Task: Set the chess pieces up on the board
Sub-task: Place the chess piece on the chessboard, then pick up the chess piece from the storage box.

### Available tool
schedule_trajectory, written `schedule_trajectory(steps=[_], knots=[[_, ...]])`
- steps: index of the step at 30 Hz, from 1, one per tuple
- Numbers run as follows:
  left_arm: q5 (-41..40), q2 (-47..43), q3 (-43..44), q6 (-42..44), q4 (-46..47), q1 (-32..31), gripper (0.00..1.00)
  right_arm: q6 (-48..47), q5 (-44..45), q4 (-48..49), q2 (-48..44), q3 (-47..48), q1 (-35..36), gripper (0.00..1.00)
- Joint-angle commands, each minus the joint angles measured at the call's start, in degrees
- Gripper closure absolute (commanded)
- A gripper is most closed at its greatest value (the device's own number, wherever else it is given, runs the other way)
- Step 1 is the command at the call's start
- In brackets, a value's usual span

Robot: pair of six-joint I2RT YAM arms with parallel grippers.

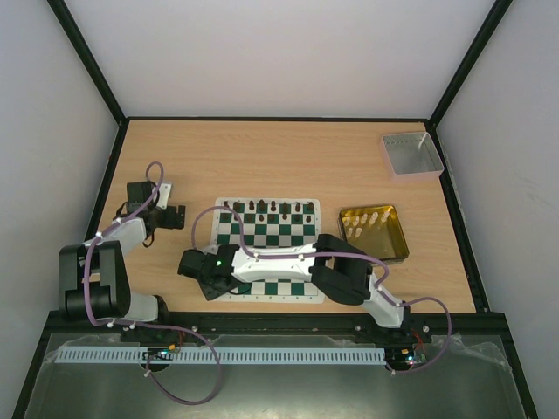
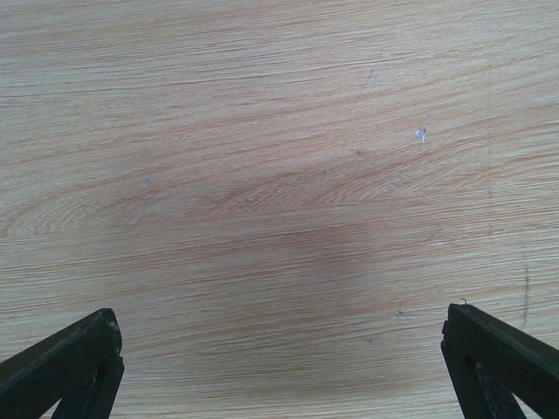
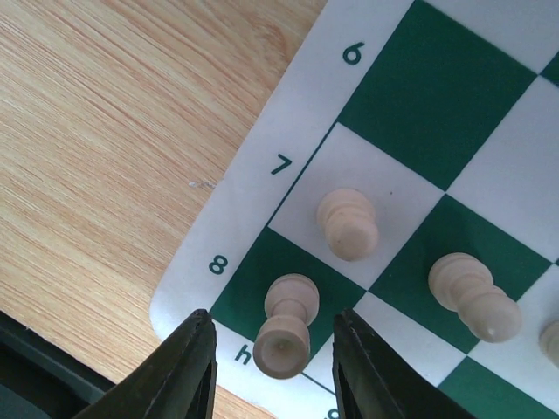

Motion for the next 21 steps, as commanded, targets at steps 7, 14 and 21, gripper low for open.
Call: schedule_trajectory(steps=[7,14,21], knots=[[1.7,0.5,1.0,0.7,-0.8,0.2,0.0,0.8,0.6,-3.3,-11.1,0.4,-1.1,0.62],[2.0,0.5,1.1,0.8,-0.9,0.3,0.01,-0.8,5.7,-9.7,-25.3,-3.0,-6.9,0.64],[1.8,1.1,1.4,0.7,-1.1,0.2,0.0,-4.3,9.8,-6.8,-40.5,-21.3,-26.7,0.67]])
